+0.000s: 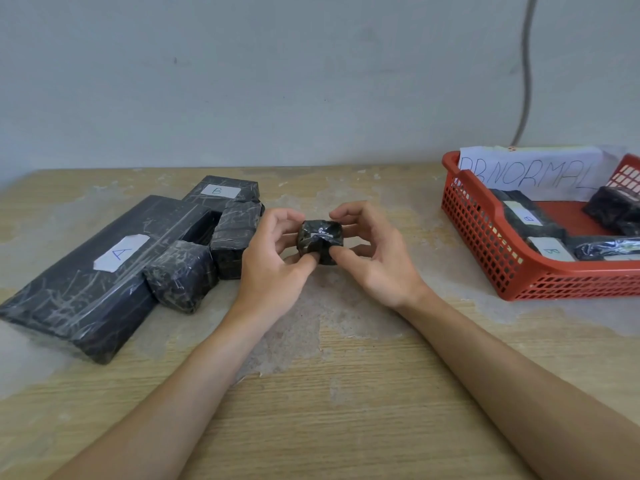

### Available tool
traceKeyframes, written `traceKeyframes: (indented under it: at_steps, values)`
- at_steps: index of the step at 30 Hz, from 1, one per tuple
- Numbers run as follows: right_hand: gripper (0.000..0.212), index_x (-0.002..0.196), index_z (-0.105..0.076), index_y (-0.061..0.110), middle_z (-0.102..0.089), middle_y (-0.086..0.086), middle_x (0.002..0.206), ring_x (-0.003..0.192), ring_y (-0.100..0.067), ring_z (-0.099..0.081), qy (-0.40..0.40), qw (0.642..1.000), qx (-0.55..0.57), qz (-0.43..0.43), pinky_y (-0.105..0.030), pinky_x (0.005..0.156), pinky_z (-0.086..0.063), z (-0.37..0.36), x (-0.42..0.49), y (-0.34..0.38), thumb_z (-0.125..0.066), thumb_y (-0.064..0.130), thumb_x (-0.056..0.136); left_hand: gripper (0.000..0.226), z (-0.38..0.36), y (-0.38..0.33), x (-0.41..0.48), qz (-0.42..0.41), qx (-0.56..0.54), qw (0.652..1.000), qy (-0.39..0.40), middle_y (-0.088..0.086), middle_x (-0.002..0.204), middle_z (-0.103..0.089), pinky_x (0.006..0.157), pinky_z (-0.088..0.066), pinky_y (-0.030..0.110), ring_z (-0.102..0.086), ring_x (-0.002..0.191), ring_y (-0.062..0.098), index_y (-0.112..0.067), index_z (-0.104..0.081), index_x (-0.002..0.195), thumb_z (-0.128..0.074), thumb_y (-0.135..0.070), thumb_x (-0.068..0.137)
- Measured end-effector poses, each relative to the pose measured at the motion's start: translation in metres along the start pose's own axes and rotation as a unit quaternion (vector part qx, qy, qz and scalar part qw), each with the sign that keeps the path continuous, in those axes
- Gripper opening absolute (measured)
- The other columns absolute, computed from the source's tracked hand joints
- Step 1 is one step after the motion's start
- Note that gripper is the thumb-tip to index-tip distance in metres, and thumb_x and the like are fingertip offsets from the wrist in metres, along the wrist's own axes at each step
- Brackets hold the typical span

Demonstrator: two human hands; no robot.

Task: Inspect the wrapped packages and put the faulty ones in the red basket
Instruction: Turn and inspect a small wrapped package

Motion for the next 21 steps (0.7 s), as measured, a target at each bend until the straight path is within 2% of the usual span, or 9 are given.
traceKeyframes:
  at_steps: [2,5,8,10,13,16,19,21]
  values:
    - [0.042,0.116,-0.059,0.038,-0.07,0.02,0.113,0.114,-0.008,-0.07,-0.002,0.999,-0.031,0.018,-0.028,0.086,-0.059,0.0,-0.002,0.004,-0.07,0.014,0.084,0.05,0.003,-0.002,0.0,-0.011,0.0,1.0,-0.014,-0.004,0.115,-0.076,0.092,-0.057,0.02,-0.071,0.113,0.009,-0.022,-0.06,0.116,-0.075,0.013,0.085]
    - [0.046,0.121,-0.058,0.031,-0.069,0.022,0.116,0.116,-0.006,-0.068,-0.015,0.993,-0.094,0.072,-0.036,0.099,-0.057,-0.001,-0.003,0.011,-0.075,0.008,0.085,0.049,0.005,-0.008,-0.003,-0.034,0.002,0.999,-0.021,-0.005,0.118,-0.076,0.1,-0.058,0.025,-0.069,0.12,0.007,-0.021,-0.059,0.116,-0.074,0.015,0.087]
    - [0.049,0.123,-0.058,0.029,-0.068,0.019,0.115,0.113,-0.005,-0.067,-0.028,0.986,-0.133,0.101,-0.03,0.096,-0.054,0.001,-0.004,0.015,-0.077,0.013,0.081,0.051,0.003,-0.013,-0.004,-0.052,0.003,0.999,-0.013,-0.007,0.127,-0.073,0.108,-0.056,0.031,-0.066,0.128,0.006,-0.02,-0.058,0.123,-0.075,0.012,0.088]
    - [0.048,0.124,-0.061,0.021,-0.069,0.013,0.115,0.108,-0.008,-0.067,-0.054,0.979,-0.158,0.121,-0.022,0.093,-0.051,0.005,-0.005,0.019,-0.08,0.014,0.08,0.056,0.001,-0.015,-0.006,-0.05,0.015,0.999,-0.007,-0.01,0.135,-0.069,0.109,-0.054,0.029,-0.062,0.132,0.003,-0.021,-0.055,0.131,-0.077,0.009,0.088]
    - [0.044,0.122,-0.064,0.014,-0.072,0.003,0.111,0.102,-0.014,-0.068,-0.133,0.966,-0.177,0.131,-0.016,0.088,-0.047,0.022,-0.006,0.034,-0.083,0.014,0.082,0.059,-0.006,-0.021,-0.009,-0.064,0.053,0.997,0.001,-0.011,0.141,-0.064,0.108,-0.054,0.026,-0.059,0.133,0.001,-0.023,-0.053,0.139,-0.078,-0.001,0.09]
    - [0.04,0.119,-0.064,0.017,-0.073,0.006,0.108,0.098,-0.01,-0.067,-0.23,0.956,-0.154,0.098,-0.016,0.085,-0.047,0.061,-0.001,0.055,-0.084,0.016,0.084,0.054,-0.019,-0.032,-0.018,-0.117,0.138,0.983,0.029,-0.011,0.14,-0.063,0.107,-0.052,0.027,-0.058,0.133,0.0,-0.021,-0.057,0.139,-0.078,-0.008,0.09]
    - [0.036,0.116,-0.064,0.022,-0.073,0.011,0.105,0.095,-0.004,-0.068,-0.337,0.935,-0.093,0.058,-0.026,0.085,-0.054,0.119,-0.003,0.076,-0.083,0.02,0.086,0.048,-0.029,-0.039,-0.033,-0.166,0.181,0.968,0.059,-0.02,0.133,-0.064,0.107,-0.043,0.01,-0.056,0.126,-0.013,-0.025,-0.062,0.131,-0.08,-0.009,0.089]
    - [0.031,0.114,-0.064,0.024,-0.072,0.013,0.101,0.092,0.002,-0.068,-0.393,0.918,-0.041,0.034,-0.026,0.084,-0.056,0.165,-0.011,0.083,-0.081,0.021,0.088,0.036,-0.036,-0.046,-0.04,-0.193,0.195,0.959,0.069,-0.019,0.129,-0.065,0.105,-0.037,0.002,-0.056,0.123,-0.016,-0.024,-0.066,0.123,-0.08,-0.011,0.093]
Point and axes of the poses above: each hand's wrist, its own x-axis towards the middle knuckle, its own z-axis out of the back of the hand, y = z × x, the point moved 8 cm from there along x, towards the middle knuckle
